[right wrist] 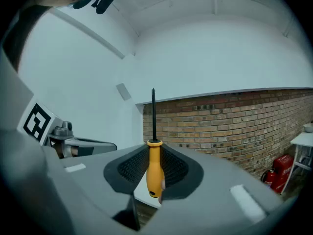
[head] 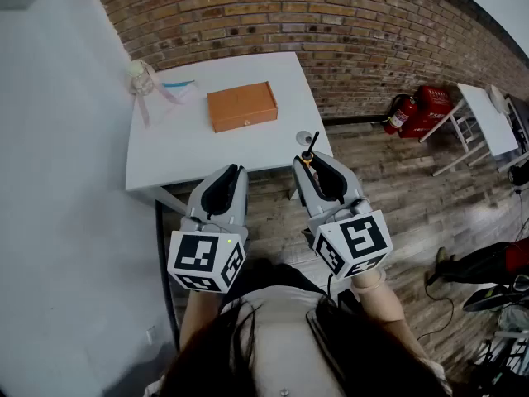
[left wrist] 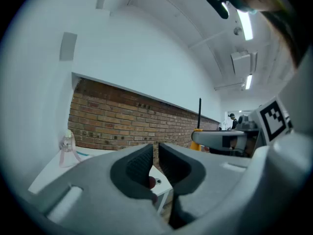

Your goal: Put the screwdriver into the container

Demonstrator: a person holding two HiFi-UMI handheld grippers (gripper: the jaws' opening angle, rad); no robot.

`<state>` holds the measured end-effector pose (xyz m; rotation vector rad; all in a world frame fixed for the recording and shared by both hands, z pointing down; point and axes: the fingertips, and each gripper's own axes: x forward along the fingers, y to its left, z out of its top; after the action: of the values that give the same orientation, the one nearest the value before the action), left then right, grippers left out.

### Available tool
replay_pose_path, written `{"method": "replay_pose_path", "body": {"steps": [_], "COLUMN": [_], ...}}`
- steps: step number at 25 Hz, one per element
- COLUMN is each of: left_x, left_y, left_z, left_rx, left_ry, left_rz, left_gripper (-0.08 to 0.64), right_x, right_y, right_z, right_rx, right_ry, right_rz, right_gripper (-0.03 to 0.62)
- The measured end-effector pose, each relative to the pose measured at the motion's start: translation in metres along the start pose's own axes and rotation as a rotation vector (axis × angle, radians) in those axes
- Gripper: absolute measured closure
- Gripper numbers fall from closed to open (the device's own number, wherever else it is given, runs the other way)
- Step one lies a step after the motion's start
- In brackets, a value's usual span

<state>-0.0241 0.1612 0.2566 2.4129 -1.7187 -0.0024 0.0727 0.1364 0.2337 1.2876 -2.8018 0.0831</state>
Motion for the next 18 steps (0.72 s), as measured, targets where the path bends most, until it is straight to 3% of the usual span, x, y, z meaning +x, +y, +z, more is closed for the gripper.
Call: {"method": "replay_pose_path", "body": {"steps": [18], "left_x": [0.004], "left_y": [0.029], "left_z": [-0.007], "left_rx": [-0.001], "left_ry": [0.012], "left_rz": [-0.034], "left_gripper": [0.523], "right_x": [0.024], "right_y": [0.012], "right_z": [0.0], "right_rx": [0.021], "right_ry": [0.008], "right_rz": [-0.035], "right_gripper": [0.518]}}
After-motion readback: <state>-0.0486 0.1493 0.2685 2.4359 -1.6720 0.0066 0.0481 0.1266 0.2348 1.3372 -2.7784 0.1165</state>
